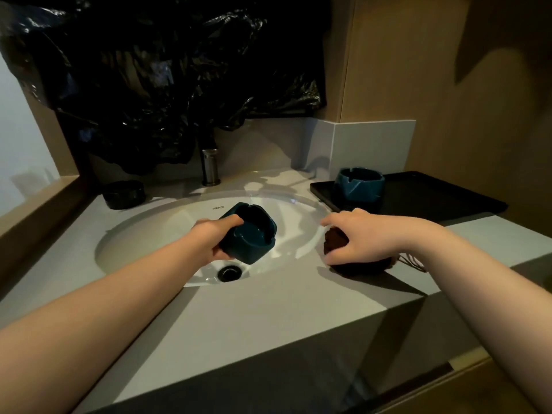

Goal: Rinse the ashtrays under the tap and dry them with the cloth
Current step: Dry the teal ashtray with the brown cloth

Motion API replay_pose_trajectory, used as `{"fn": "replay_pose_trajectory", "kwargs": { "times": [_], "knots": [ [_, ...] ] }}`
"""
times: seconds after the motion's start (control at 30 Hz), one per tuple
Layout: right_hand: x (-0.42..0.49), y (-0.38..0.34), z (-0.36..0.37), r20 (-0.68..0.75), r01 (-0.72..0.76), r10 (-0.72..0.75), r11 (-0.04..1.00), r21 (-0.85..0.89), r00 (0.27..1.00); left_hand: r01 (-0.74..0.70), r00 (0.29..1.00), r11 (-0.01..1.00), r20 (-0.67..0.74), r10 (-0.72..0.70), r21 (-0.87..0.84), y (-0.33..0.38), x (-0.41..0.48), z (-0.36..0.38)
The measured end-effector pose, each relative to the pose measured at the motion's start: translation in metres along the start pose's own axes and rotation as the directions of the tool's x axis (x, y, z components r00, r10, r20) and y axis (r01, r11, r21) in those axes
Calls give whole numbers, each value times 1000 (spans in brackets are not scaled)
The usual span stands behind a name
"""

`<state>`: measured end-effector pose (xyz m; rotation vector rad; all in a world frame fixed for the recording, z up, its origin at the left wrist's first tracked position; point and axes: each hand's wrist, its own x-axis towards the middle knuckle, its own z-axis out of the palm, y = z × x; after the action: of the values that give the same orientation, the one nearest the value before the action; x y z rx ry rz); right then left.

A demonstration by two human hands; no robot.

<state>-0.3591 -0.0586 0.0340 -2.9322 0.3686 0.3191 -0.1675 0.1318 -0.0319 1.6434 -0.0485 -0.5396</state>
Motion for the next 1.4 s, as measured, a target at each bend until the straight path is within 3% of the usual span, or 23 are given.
{"fn": "replay_pose_trajectory", "kwargs": {
  "times": [0.07,0.23,0.47,0.53,0.63,0.7,0.77,0.83,1.0,1.1,1.2,1.27,1.3,1.33,1.37,1.4],
  "knots": [
    [-4,1,3,23,18,-18,1000,19,1000,-7,1000,1000,-7,7,-1,0,1,-3],
    [12,0,8,-309,43,12,984,172,951,-31,999,1000,-19,31,2,0,2,-5],
    [30,-14,7,-575,177,54,925,338,817,-37,999,998,-33,36,-45,5,3,-12],
    [38,-19,2,-591,268,155,782,563,792,-48,998,995,-40,45,-82,8,5,-16],
    [52,-30,-9,-429,371,220,262,891,876,-58,997,989,-62,50,-133,14,8,-27],
    [62,-38,-18,-336,350,190,-41,936,922,-62,996,985,-80,50,-160,17,11,-35],
    [75,-45,-27,-269,305,185,-205,930,945,-77,992,980,-110,57,-186,19,17,-44],
    [88,-52,-38,-222,270,196,-265,926,955,-97,990,973,-123,72,-211,19,22,-51],
    [119,-63,-54,-208,280,294,-227,933,933,-79,994,949,-91,54,-305,15,33,-54],
    [129,-57,-48,-110,172,205,-315,933,973,-46,998,927,-56,27,-374,14,34,-48],
    [131,-48,-41,-6,51,183,-242,969,983,-17,1000,907,2,20,-421,12,35,-43],
    [134,-49,-35,-57,75,205,-81,994,977,2,999,900,37,15,-436,13,34,-41],
    [136,-52,-32,-160,143,230,91,986,960,6,999,898,46,15,-441,13,32,-40],
    [139,-53,-29,-297,209,236,336,918,925,9,999,897,49,14,-442,14,30,-40],
    [142,-56,-26,-422,247,180,586,772,889,10,999,897,47,12,-442,15,29,-40],
    [140,-62,-24,-505,284,54,773,567,862,9,999,896,40,10,-444,15,28,-40]
  ]
}}
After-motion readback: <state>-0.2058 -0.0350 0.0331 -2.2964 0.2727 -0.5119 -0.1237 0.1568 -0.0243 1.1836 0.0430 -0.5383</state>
